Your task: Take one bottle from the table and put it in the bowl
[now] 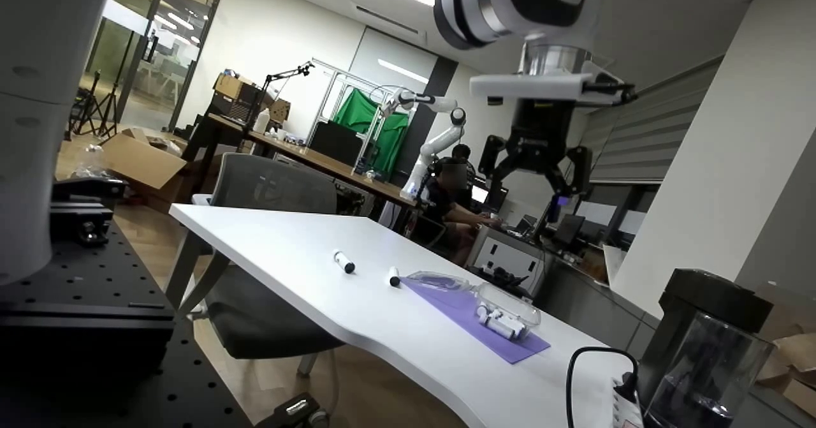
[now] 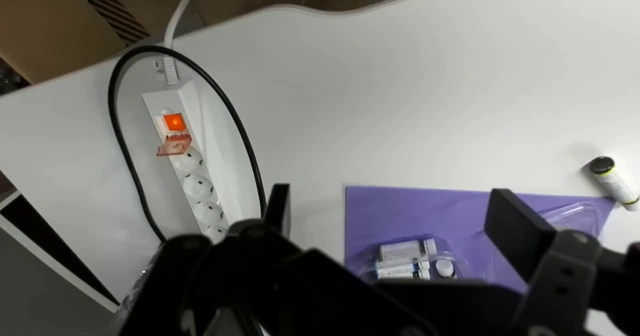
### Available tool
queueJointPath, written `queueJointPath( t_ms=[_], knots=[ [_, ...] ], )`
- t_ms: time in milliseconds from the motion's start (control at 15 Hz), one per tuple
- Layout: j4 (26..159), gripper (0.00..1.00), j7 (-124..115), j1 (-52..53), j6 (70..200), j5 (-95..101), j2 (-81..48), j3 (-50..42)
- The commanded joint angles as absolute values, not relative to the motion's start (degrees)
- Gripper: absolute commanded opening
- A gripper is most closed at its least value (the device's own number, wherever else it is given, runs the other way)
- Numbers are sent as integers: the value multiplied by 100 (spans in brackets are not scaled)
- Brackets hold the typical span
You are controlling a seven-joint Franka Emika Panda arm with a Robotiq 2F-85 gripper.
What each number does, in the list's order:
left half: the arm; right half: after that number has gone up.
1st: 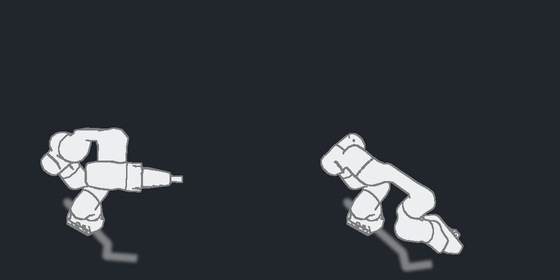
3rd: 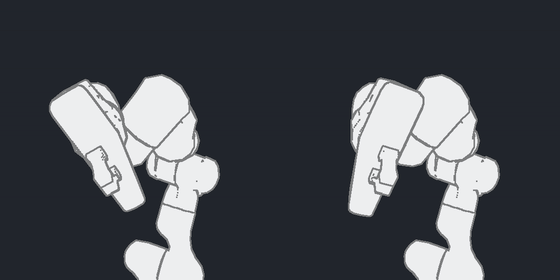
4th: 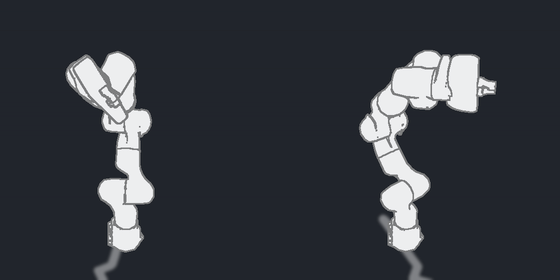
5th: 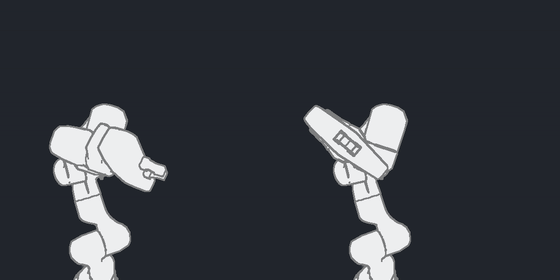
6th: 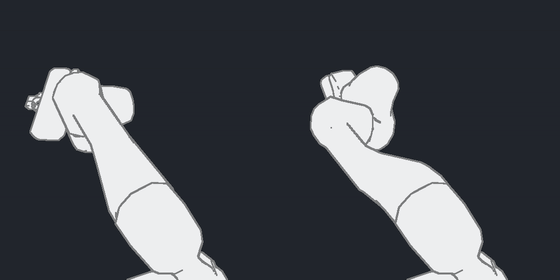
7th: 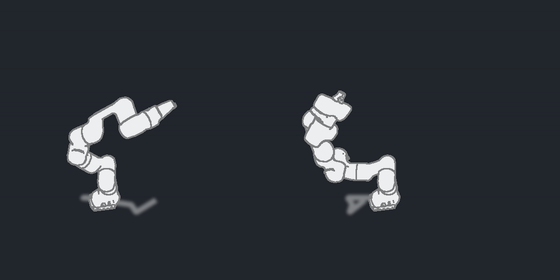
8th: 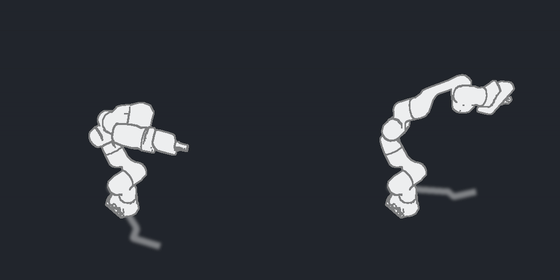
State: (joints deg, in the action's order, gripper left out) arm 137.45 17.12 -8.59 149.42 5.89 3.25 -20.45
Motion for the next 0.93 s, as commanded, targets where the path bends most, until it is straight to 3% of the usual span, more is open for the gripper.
queueJointPath(
  t_ms=[0, 400, 467, 867],
  knots=[
    [12321, 100, 1702, -1016, 14642, 3, -1091, -1698],
    [10303, 100, 1610, -1386, 13627, -150, -2524, -1157],
    [11093, 100, 1630, -1383, 14116, -52, -2100, -1148],
    [10450, 100, 1633, -1458, 13790, -49, -2494, -1070]
  ],
)
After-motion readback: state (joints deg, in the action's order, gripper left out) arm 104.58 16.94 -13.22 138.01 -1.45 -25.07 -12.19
